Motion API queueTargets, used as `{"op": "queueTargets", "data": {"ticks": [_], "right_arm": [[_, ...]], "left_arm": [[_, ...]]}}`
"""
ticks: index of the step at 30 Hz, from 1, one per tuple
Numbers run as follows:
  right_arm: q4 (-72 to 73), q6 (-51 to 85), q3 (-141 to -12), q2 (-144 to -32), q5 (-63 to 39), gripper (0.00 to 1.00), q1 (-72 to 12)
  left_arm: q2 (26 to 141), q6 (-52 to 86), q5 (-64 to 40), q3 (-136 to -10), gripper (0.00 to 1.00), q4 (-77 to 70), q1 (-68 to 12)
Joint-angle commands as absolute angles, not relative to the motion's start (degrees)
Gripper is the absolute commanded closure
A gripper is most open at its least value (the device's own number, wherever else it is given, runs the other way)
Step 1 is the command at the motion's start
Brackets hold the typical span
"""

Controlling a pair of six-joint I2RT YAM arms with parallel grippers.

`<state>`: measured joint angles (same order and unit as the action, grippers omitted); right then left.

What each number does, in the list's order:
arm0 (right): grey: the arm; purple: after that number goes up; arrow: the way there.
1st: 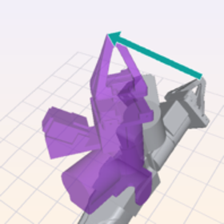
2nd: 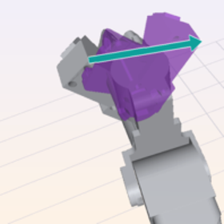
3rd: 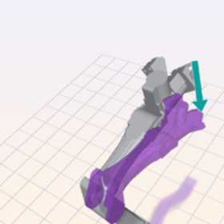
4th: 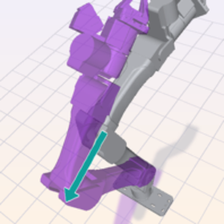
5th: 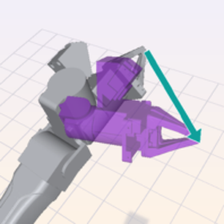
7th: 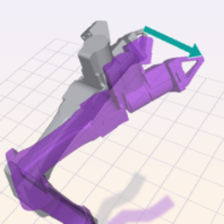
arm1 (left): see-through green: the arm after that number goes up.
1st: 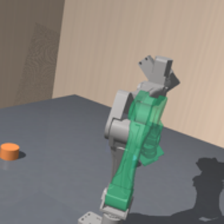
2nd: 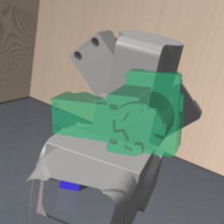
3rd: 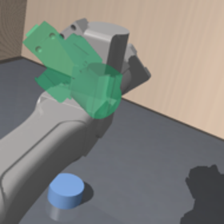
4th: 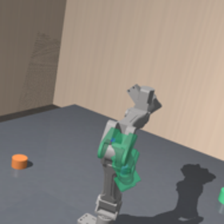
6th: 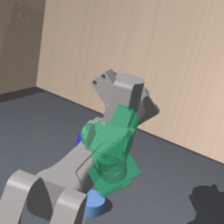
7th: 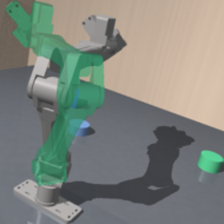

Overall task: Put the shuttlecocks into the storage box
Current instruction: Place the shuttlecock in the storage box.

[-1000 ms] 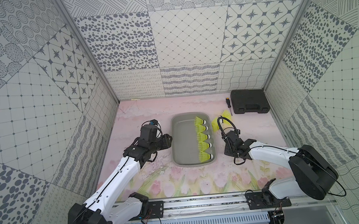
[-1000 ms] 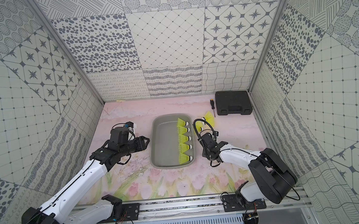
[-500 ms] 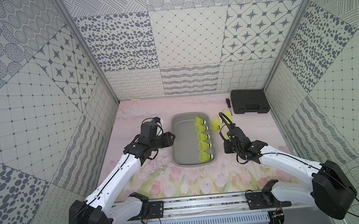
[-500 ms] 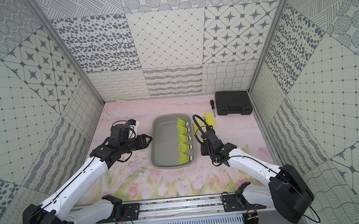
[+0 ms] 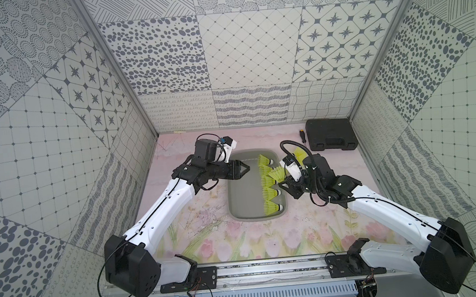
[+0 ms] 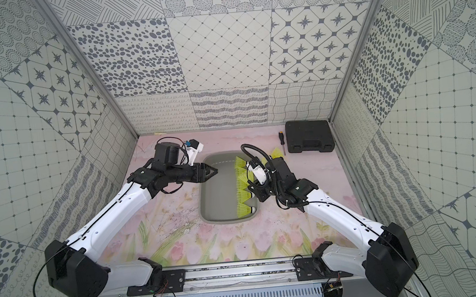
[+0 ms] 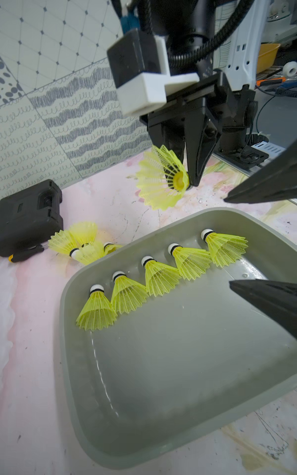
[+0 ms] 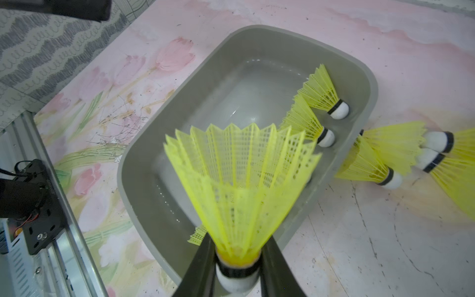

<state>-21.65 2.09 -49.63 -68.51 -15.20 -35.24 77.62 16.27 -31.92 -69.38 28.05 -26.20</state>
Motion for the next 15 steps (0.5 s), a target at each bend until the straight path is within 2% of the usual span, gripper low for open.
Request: {"op": "queueTargets", "data": {"ticks": [1,15], "right_arm": [[-23.4,-2.1,-52.7,-71.0,-21.9,0.78,-36.0],[-24.3,-2.7,-57.6,-76.4,-26.2,0.78,-38.0]], "left_arm": [[80.8,5.1,-41.9,-75.0,0.49,37.4,-27.3],[86.9,-7.1,-48.1,-82.8,0.44,48.3,-30.5]]}}
